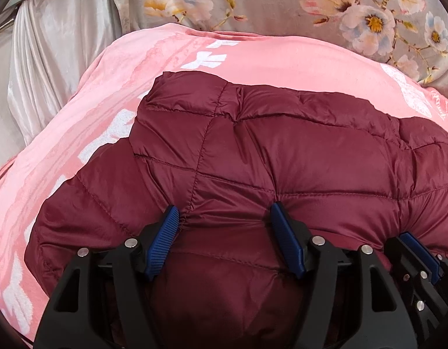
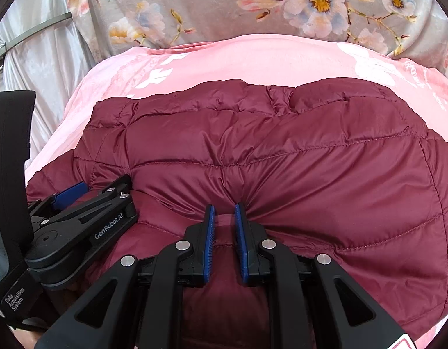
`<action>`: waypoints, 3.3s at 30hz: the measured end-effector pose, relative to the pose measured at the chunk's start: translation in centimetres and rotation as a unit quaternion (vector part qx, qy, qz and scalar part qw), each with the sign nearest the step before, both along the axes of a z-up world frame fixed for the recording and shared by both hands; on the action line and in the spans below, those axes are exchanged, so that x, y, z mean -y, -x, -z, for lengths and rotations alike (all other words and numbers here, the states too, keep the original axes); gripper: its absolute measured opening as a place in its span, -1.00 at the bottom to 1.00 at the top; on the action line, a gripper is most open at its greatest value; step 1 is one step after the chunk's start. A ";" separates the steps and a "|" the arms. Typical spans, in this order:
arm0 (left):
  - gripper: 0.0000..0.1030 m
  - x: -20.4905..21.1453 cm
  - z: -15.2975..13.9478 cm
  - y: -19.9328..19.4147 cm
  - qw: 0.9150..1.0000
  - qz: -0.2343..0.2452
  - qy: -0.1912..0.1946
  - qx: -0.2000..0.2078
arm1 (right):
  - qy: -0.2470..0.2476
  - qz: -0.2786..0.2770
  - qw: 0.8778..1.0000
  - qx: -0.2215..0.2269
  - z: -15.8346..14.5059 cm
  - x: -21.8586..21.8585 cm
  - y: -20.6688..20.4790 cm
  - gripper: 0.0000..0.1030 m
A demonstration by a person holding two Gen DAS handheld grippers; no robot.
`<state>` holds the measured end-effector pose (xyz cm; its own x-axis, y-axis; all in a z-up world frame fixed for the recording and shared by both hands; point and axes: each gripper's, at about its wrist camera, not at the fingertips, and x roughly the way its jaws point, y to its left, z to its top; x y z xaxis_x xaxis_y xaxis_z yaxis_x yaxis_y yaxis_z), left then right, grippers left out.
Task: Fold large clothes
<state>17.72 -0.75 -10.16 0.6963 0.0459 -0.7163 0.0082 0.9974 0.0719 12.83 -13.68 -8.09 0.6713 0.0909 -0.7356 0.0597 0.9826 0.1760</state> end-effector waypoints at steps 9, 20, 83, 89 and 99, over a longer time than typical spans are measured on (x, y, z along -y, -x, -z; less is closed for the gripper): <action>0.24 -0.4 -0.2 0.2 1.000 0.001 0.014 0.001 | 0.001 -0.001 1.000 0.000 0.0 0.1 0.0 -0.72; 0.26 -13.5 -3.4 7.1 0.979 -0.064 0.194 -0.002 | 0.015 -0.016 0.999 0.036 -2.5 -2.2 6.2 -0.65; -0.74 26.1 -6.7 12.9 0.953 0.293 0.067 -0.048 | 0.036 0.165 0.985 0.015 -1.7 18.3 25.7 -0.68; -0.50 27.6 -4.4 13.4 0.956 0.286 0.042 -0.046 | 0.020 0.174 0.985 -0.001 -0.4 19.8 26.3 -0.68; 0.44 19.0 -14.0 14.9 0.951 0.261 0.160 0.030 | 0.050 0.168 0.984 0.031 -2.6 20.7 25.0 -0.62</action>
